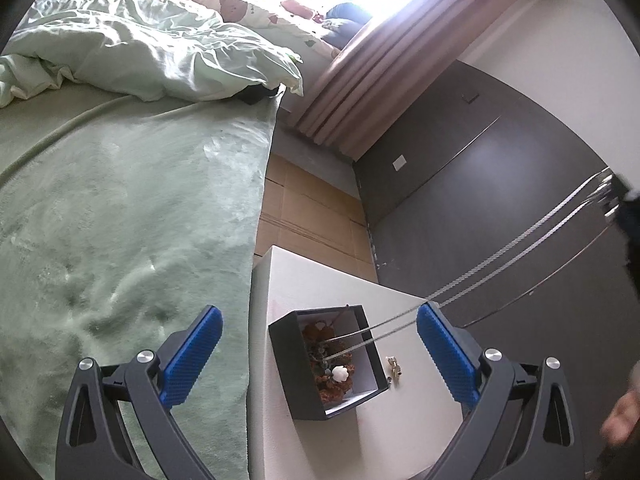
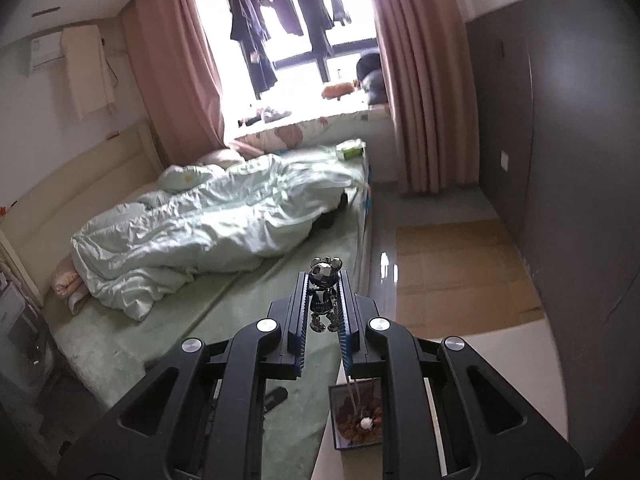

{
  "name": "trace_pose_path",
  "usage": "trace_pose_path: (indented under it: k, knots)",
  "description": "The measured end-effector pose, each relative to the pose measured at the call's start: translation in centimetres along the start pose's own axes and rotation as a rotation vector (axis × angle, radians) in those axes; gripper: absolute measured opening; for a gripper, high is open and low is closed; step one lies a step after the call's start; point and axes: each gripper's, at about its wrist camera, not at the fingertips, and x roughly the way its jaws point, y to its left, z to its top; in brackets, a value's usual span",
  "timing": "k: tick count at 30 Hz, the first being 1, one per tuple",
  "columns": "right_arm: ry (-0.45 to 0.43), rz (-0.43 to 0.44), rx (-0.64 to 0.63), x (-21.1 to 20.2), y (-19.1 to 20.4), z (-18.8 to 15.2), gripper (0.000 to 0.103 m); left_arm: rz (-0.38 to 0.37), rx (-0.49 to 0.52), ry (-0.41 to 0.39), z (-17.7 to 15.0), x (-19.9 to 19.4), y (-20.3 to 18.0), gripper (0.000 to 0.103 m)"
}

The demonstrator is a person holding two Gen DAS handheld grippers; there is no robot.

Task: Organize jewelry
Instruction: 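Lower the silver chain pendant into the box and open the right tool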

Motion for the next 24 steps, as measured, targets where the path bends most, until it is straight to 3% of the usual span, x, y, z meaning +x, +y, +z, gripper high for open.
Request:
trace_pose_path:
  k: [9, 21, 23, 24]
  knots:
    - [0.151, -0.015, 0.032, 6.0, -2.4, -5.3, 0.015, 0.011, -0.007, -0.001, 0.0, 0.2, 0.1, 0.094]
    - [0.303, 0.066, 0.109, 11.7, -4.9, -10.6, 0.015, 0.051, -0.011, 0.006, -0.1, 0.8, 0.6, 0.094]
    - [0.332, 0.05, 0.102, 12.4, -5.0, -11.1, 0.018, 0.054, -0.008, 0.009, -0.2, 1.0, 0.5, 0.094]
    - [0.349, 0.053, 0.107, 12.8, -5.2, -11.4, 0.025, 0.056, -0.005, 0.011, -0.2, 1.1, 0.4, 0.094]
